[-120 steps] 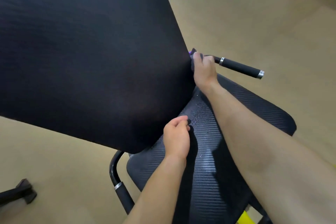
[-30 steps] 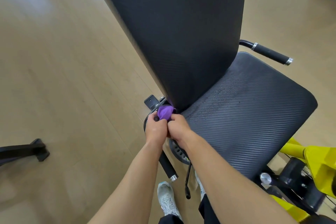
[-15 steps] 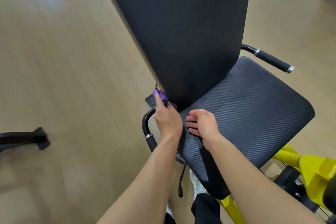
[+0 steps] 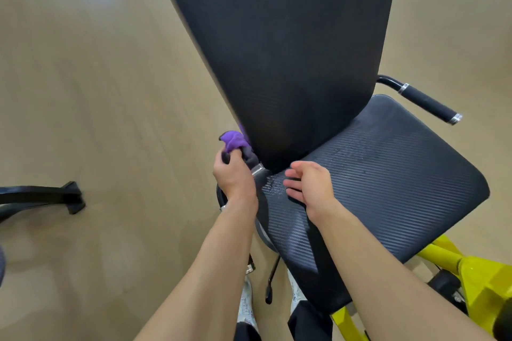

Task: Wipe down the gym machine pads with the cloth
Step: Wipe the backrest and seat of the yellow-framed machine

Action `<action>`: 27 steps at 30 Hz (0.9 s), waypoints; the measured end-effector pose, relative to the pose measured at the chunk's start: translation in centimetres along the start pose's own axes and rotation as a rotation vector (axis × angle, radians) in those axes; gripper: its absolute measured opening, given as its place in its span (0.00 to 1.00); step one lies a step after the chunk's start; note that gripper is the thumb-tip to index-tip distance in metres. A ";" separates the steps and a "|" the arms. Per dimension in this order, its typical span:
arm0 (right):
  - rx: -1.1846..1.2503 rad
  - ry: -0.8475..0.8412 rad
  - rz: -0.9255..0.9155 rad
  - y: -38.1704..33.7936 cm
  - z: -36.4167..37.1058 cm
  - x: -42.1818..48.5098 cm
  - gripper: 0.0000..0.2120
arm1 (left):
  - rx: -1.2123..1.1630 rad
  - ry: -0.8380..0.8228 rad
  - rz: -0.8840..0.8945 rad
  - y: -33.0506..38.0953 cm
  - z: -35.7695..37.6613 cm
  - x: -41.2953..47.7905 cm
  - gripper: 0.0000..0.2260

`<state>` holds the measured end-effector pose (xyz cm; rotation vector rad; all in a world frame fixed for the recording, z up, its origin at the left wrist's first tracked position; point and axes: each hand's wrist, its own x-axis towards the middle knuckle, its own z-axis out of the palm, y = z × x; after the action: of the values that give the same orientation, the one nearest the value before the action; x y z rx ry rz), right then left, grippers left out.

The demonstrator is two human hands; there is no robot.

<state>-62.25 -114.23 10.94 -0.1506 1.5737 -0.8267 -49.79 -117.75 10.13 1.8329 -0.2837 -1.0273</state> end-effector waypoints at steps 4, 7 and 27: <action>-0.038 0.006 -0.004 -0.9 0.3 -0.5 0.08 | 0.135 -0.108 0.036 1.0 0.6 -1.8 0.09; -0.056 0.053 -0.010 -1.5 -0.1 -1.2 0.08 | 0.343 -0.155 -0.011 0.9 -0.1 -2.7 0.10; -0.469 0.384 -1.269 -13.0 3.9 -5.6 0.26 | 0.339 -0.478 0.429 11.7 -1.2 -8.0 0.10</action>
<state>-62.34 -122.34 23.20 -1.5153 1.9555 -1.4645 -51.03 -118.04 24.30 1.6820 -1.1464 -1.1416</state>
